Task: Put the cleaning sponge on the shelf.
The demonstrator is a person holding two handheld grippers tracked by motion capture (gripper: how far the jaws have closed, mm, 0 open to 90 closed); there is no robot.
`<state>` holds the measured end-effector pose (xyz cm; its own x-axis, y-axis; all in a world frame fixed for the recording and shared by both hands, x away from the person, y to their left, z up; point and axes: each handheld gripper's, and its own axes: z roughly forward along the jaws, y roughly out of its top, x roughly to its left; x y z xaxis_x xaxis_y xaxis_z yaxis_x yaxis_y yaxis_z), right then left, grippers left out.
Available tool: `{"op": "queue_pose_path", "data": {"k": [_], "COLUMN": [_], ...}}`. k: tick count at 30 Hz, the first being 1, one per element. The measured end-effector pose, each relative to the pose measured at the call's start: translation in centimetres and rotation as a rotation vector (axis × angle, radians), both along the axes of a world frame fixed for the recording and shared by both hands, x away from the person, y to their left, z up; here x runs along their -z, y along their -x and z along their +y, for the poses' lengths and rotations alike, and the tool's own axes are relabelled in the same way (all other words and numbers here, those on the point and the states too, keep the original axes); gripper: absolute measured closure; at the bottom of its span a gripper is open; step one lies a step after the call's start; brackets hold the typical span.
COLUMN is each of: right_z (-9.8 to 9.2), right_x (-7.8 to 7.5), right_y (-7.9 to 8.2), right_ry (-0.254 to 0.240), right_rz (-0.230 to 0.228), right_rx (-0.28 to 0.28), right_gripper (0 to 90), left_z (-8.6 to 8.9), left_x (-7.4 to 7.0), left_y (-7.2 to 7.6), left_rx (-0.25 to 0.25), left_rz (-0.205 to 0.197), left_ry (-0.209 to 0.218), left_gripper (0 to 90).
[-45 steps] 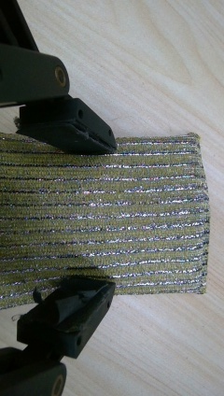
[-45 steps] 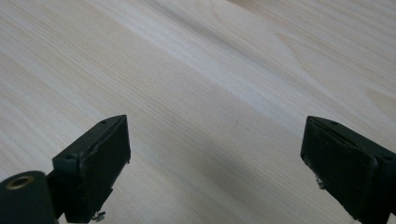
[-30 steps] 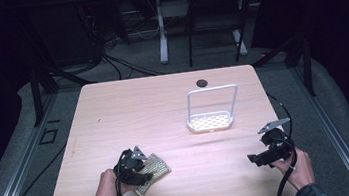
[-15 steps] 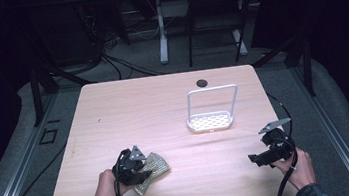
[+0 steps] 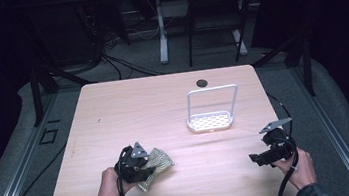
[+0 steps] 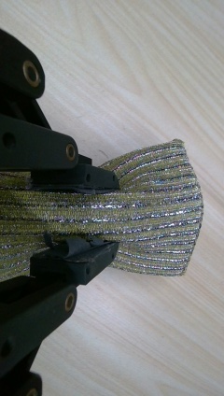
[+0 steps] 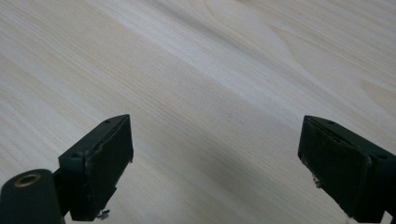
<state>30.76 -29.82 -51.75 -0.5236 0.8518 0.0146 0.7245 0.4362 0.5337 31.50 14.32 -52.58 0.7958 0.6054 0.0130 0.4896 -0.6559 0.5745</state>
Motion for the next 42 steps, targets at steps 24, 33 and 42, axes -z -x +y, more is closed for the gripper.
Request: {"op": "queue_pose_path", "data": {"k": [24, 33, 42], "right_z": [0.0, 0.0, 0.0], "right_x": [0.1, 0.1, 0.1], "right_y": [0.2, 0.2, 0.2], "right_ry": [-0.006, 0.001, 0.000], "right_rz": [0.007, 0.008, 0.006], "right_rx": [-0.004, -0.006, -0.005], "right_gripper": [10.1, 10.3, 10.3], "left_z": [-5.2, -6.7, -7.7], "left_x": [-1.3, -1.7, -1.8], "left_y": [-1.7, -2.6, -3.3], "left_rx": [0.024, 0.025, 0.008], "left_rz": [-0.043, -0.031, -0.007], "left_ry": [0.042, 0.061, 0.093], "left_gripper": [65.9, 65.6, 65.5]}}
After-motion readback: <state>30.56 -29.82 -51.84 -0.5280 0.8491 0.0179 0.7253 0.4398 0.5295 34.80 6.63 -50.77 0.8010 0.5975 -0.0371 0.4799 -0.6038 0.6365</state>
